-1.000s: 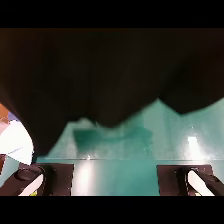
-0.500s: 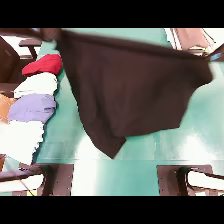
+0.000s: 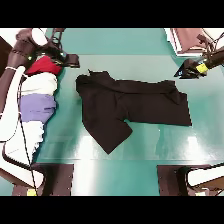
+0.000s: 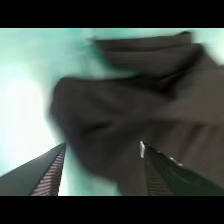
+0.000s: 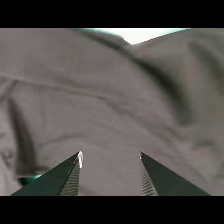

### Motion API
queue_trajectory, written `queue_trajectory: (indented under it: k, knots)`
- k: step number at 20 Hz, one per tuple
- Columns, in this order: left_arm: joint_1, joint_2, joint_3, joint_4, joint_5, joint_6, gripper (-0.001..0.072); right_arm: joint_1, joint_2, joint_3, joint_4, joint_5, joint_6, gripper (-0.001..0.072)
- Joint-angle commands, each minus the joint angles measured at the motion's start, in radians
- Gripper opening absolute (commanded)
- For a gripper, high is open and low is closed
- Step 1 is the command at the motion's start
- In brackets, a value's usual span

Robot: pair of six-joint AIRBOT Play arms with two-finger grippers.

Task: Fold the shirts.

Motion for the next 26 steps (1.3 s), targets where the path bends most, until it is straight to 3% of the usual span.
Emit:
queue_trajectory:
  k: [1,6,9,12,15,20,22,23,26]
  knots:
    - [0.060,0.041,0.013,-0.034,-0.156,-0.003,0.0553,-0.035,0.053,-0.053,0.008,0.051,-0.051,0.0412]
    - [0.079,0.282,-0.414,-0.079,-0.078,-0.003,0.0553,-0.109,0.344,-0.451,0.009,-0.029,-0.073,0.0411]
    - [0.079,0.441,-0.793,-0.214,0.060,0.008,0.0553,-0.125,0.483,-0.623,0.010,-0.077,-0.073,0.0409]
    - [0.079,0.518,-1.049,-0.375,0.144,0.079,0.0552,-0.125,0.570,-0.709,0.010,-0.100,-0.073,0.0408]
    - [0.079,0.521,-1.171,-0.477,0.199,0.137,0.0552,-0.125,0.607,-0.739,0.010,-0.099,-0.073,0.0408]
    - [-0.036,0.509,-1.209,-0.492,0.324,0.130,0.0551,-0.125,0.616,-0.745,0.045,-0.098,-0.073,0.0408]
    - [-0.080,0.488,-1.209,-0.492,0.349,0.090,0.0549,-0.125,0.616,-0.745,0.061,-0.098,-0.073,0.0408]
    - [-0.090,0.481,-1.209,-0.493,0.349,0.082,0.0449,-0.125,0.616,-0.745,0.060,-0.098,-0.073,0.0408]
    - [-0.091,0.481,-1.194,-0.488,0.343,0.082,0.0045,-0.127,0.616,-0.745,0.055,-0.097,-0.093,0.0408]
